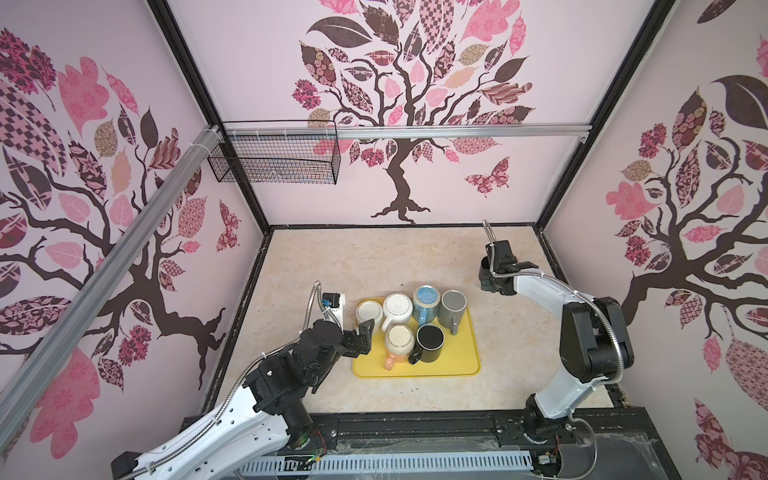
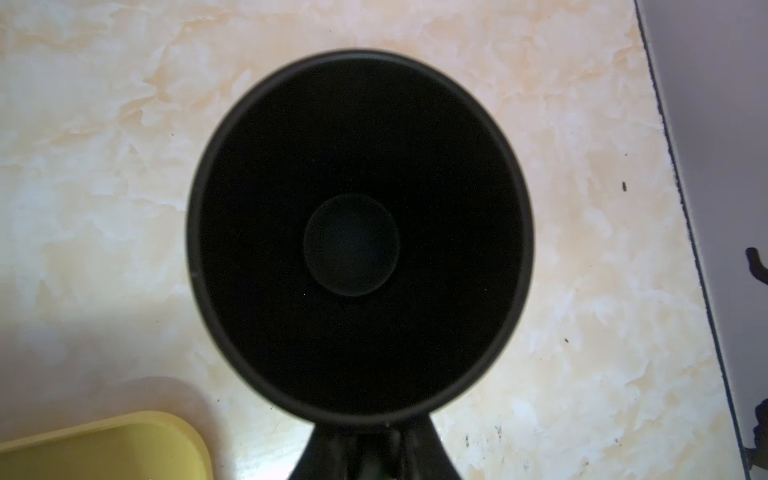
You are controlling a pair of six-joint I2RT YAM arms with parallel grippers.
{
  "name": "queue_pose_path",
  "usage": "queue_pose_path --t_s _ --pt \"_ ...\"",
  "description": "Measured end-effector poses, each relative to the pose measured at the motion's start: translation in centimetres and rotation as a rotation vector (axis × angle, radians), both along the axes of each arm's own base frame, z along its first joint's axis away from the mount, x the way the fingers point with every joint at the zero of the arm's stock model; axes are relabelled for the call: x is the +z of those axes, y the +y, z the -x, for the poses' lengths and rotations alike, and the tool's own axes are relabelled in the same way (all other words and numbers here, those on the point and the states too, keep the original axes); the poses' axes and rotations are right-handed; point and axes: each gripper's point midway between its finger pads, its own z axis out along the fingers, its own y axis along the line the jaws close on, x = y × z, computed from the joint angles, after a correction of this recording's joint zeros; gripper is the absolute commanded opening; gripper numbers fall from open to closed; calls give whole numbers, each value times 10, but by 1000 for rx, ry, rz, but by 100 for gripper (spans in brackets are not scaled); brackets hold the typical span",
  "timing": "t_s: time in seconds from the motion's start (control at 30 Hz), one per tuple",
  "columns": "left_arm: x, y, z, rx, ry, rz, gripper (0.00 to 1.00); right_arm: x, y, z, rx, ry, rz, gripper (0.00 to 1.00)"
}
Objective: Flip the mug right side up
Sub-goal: 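Lower the black mug upright onto the table beyond the tray, release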
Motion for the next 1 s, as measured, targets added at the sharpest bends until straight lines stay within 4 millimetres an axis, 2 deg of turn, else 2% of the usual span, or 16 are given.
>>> queue_pose_path --t_s 0.13,0.3,0.5,0.67,0.77,0.87,0.93,1.0 --pt "-2 0 0 0 4 -4 92 0 0 0 -1 2 0 21" --pt "-7 0 0 -1 13 -11 92 2 -1 -2 -10 -13 -1 36" --pt "-9 -1 0 -1 18 -16 93 3 -1 -2 -26 -22 -12 46" --pt "-10 0 0 0 18 -17 93 10 -1 3 -41 -22 -30 49" --pt "-10 0 -1 6 18 -24 92 36 2 9 -51 -76 -53 52" --pt "-12 1 -2 13 20 -36 92 80 9 15 -49 -186 -72 53" --pt "-16 1 -3 18 25 -52 92 113 27 24 -17 -273 -84 53" --pt "-20 2 -5 25 33 -73 92 141 56 37 55 -351 -118 54"
